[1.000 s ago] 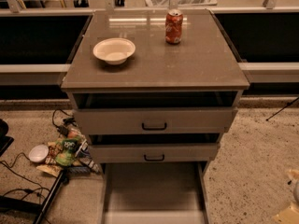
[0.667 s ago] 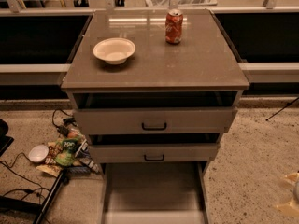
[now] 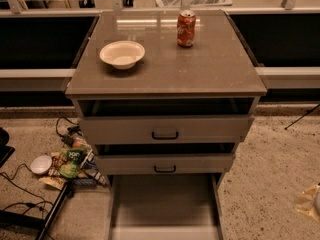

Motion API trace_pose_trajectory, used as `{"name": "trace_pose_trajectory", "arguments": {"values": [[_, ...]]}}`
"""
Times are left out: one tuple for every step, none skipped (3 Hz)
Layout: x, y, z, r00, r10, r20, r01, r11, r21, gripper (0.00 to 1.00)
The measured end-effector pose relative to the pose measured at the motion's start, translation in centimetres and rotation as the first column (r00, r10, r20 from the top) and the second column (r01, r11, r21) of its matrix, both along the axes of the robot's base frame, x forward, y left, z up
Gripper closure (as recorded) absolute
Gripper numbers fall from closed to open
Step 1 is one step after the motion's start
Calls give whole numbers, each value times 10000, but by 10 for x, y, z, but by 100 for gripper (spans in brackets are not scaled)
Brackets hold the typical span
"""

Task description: Close bottom drawer

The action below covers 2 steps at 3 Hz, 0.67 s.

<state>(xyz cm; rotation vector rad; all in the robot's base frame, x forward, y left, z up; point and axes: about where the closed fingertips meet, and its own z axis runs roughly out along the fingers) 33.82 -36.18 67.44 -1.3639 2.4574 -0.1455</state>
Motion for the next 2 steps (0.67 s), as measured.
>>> {"name": "trace_pose_trajectory", "arguments": {"values": [[1,10,-8,9997,251,-49,-252,9996,-136,100],[-16,25,-113,9937,328,-1075,-310,9994,179,100]]}}
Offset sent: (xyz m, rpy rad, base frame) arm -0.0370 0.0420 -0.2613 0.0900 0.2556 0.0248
